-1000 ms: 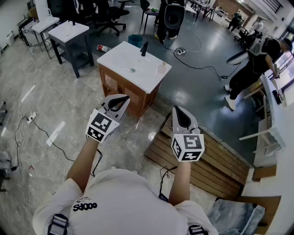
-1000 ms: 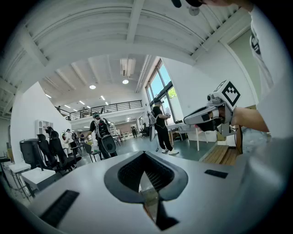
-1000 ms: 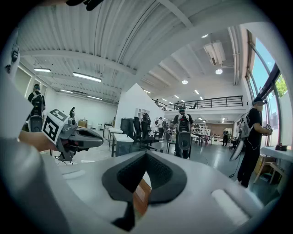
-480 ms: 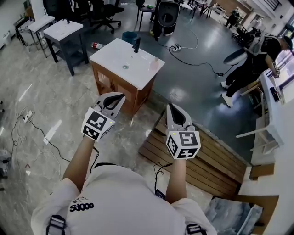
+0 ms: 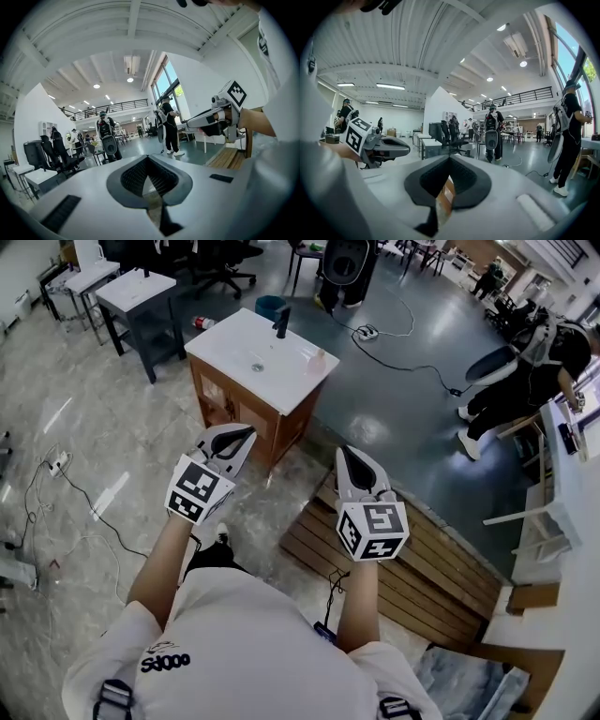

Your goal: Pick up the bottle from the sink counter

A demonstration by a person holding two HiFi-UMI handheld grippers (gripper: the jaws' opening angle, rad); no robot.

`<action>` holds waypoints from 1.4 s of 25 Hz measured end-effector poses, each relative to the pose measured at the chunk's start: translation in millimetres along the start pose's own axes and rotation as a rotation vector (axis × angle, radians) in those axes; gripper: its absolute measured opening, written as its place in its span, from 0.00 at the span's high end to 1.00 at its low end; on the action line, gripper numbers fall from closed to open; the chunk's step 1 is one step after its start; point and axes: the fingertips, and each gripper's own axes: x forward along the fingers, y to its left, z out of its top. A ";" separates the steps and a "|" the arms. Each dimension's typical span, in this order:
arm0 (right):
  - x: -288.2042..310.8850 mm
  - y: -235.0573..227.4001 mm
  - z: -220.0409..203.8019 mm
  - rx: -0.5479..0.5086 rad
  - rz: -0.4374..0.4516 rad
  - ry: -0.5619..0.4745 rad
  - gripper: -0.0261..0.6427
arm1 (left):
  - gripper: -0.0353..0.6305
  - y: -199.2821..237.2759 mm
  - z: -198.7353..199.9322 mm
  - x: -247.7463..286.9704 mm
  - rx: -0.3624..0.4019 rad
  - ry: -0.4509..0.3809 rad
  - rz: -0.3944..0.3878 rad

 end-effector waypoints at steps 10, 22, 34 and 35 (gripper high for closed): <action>40.9 -20.2 3.7 0.018 -0.004 -0.021 0.95 | 0.94 35.0 -7.2 41.8 0.000 -0.012 -0.008; 161.2 -62.0 24.6 0.018 -0.038 -0.024 0.95 | 0.94 129.2 6.0 133.2 0.019 -0.059 -0.068; 268.9 -94.1 22.2 0.052 -0.089 0.015 0.95 | 0.94 220.7 -14.6 212.8 -0.006 -0.026 -0.125; 275.8 -96.1 21.4 0.053 -0.091 0.020 0.95 | 0.94 225.7 -16.8 218.4 -0.008 -0.023 -0.132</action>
